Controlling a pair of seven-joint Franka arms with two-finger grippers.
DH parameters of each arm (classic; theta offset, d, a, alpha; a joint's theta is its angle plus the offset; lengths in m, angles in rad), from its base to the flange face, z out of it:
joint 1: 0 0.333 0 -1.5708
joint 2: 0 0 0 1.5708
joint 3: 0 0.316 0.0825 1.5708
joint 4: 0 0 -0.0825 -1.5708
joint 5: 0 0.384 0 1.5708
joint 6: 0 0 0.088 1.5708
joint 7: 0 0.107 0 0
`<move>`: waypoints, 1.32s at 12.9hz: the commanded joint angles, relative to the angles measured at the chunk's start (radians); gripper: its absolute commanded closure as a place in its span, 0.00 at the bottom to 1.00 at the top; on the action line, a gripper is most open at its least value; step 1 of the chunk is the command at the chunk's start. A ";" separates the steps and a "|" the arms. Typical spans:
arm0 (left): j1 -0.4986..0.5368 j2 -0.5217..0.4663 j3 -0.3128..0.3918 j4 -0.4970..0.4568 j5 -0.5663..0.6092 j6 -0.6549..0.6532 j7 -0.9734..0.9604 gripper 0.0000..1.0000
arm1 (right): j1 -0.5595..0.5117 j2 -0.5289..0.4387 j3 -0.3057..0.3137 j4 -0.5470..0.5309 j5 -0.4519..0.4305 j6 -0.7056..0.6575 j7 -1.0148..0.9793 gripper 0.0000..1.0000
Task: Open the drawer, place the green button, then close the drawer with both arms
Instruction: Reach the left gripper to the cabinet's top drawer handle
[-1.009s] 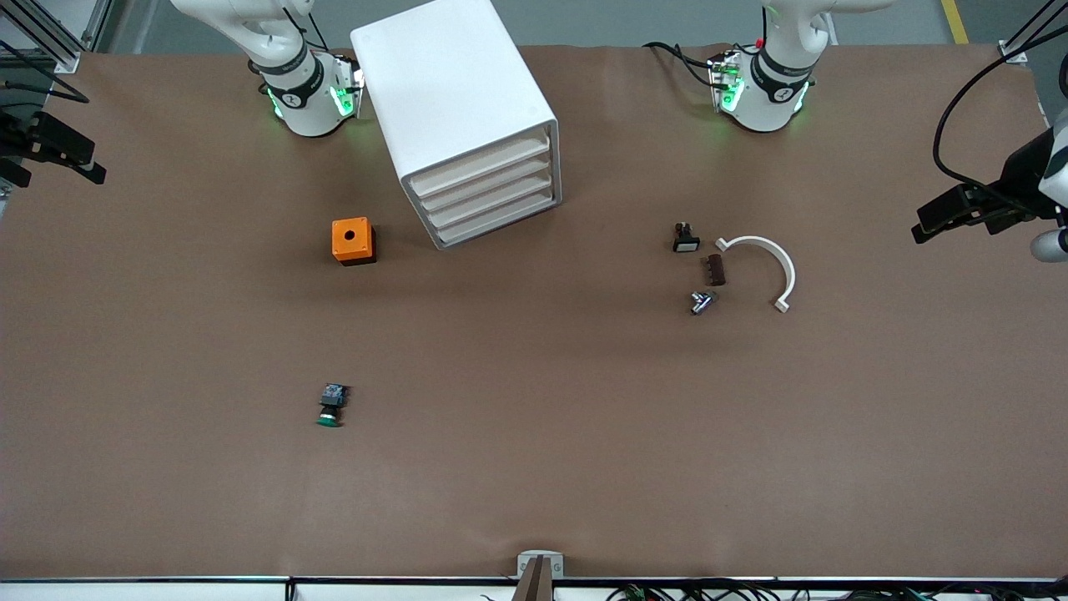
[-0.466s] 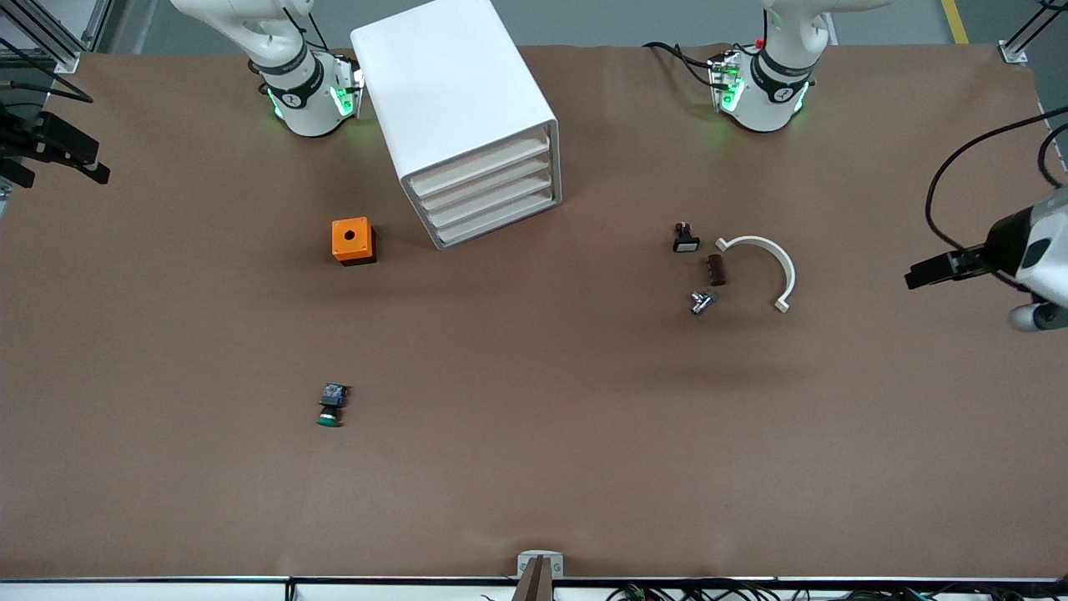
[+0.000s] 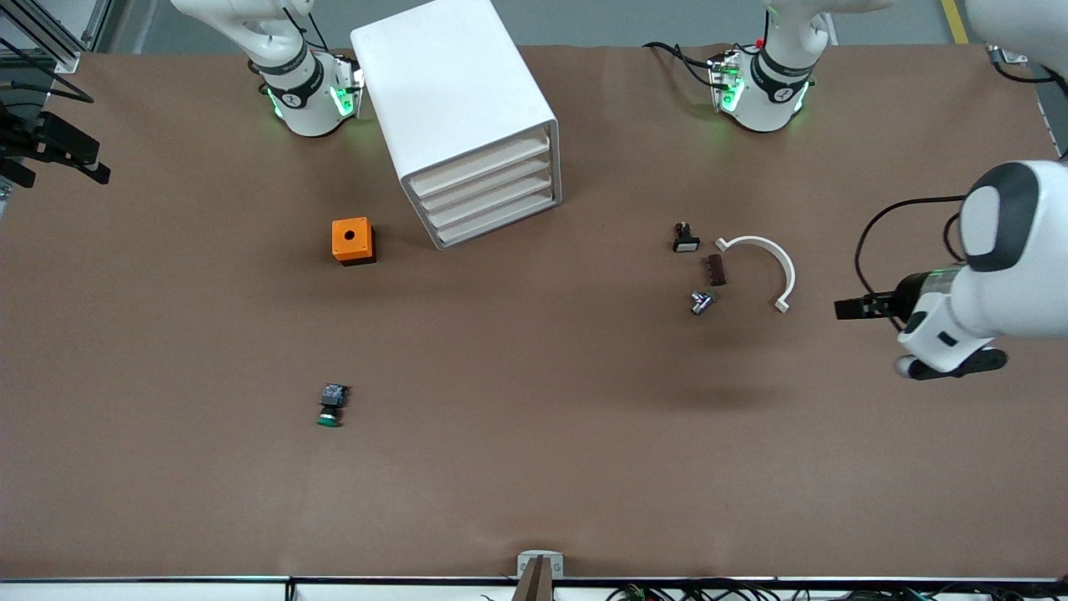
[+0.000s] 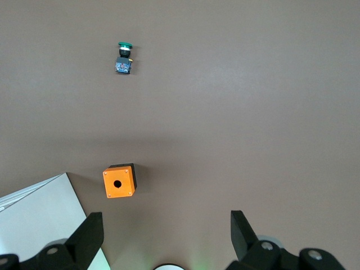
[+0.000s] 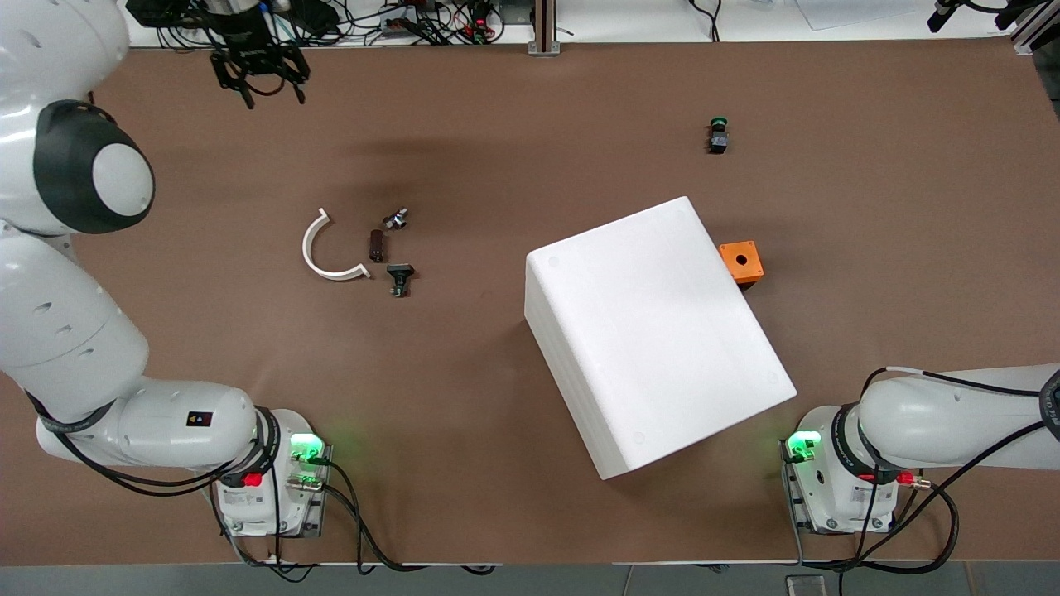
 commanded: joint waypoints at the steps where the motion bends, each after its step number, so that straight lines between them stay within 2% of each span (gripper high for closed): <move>1: -0.084 0.063 0.002 0.053 -0.074 -0.017 -0.196 0.00 | -0.002 -0.023 0.005 -0.018 0.003 0.002 0.008 0.00; 5: -0.211 0.167 0.004 0.087 -0.303 -0.017 -0.675 0.00 | -0.002 -0.022 0.005 -0.016 0.003 0.005 0.008 0.00; 12: -0.311 0.377 -0.005 0.182 -0.709 -0.017 -1.446 0.00 | -0.004 -0.017 0.005 0.007 0.003 0.005 0.008 0.00; 15: -0.317 0.446 -0.085 0.195 -0.783 -0.025 -1.727 0.00 | -0.004 -0.017 0.005 0.008 0.003 0.010 0.008 0.00; 17: -0.319 0.485 -0.138 0.193 -0.808 -0.032 -1.847 0.00 | -0.005 -0.017 0.005 0.013 0.003 0.010 0.008 0.00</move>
